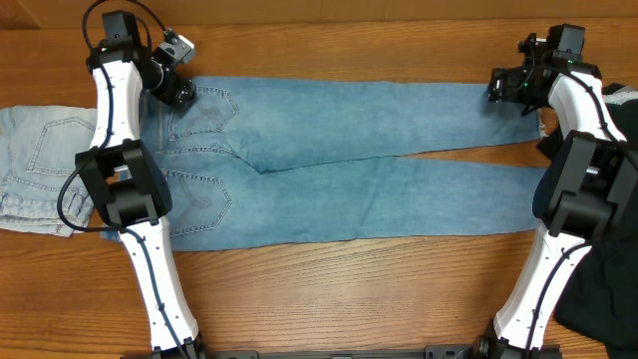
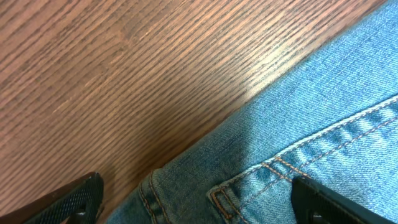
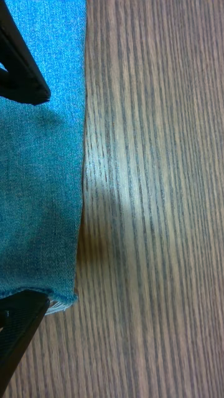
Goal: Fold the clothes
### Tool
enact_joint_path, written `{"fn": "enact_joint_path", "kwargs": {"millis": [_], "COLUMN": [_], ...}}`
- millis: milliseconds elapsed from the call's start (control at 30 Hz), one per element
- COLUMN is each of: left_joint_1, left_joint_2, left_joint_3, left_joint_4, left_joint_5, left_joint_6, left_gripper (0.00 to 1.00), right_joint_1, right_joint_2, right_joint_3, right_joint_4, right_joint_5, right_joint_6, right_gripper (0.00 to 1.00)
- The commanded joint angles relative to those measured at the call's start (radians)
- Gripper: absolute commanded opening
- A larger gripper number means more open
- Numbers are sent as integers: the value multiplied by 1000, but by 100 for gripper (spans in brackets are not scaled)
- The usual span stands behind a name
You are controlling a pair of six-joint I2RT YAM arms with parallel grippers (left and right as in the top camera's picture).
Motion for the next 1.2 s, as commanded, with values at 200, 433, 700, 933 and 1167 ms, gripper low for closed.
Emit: {"fn": "enact_joint_path", "kwargs": {"millis": [200,433,700,933,1167], "left_joint_1": [42,72,39,-26,-34], "left_joint_2": [195,194,194,194,194], "left_joint_3": [-60,-23,159,159,159], "left_joint_4": [-66,-169,-151,-127,-121], "left_joint_5": [2,19,-3,-5,-4], "left_joint_6": [18,30,-136,-140,-140], "left_gripper": [92,45,45,43,37], "right_joint_1": [4,4,4,10,10], "right_joint_2": [9,9,8,65,137], "right_joint_3": [15,15,18,10,15], "right_joint_4": [-3,-4,-27,66,78], "right_joint_5": [-6,-6,-90,-163,-126], "right_joint_6": [1,1,-94,-164,-164], "right_gripper": [99,99,100,100,62]}}
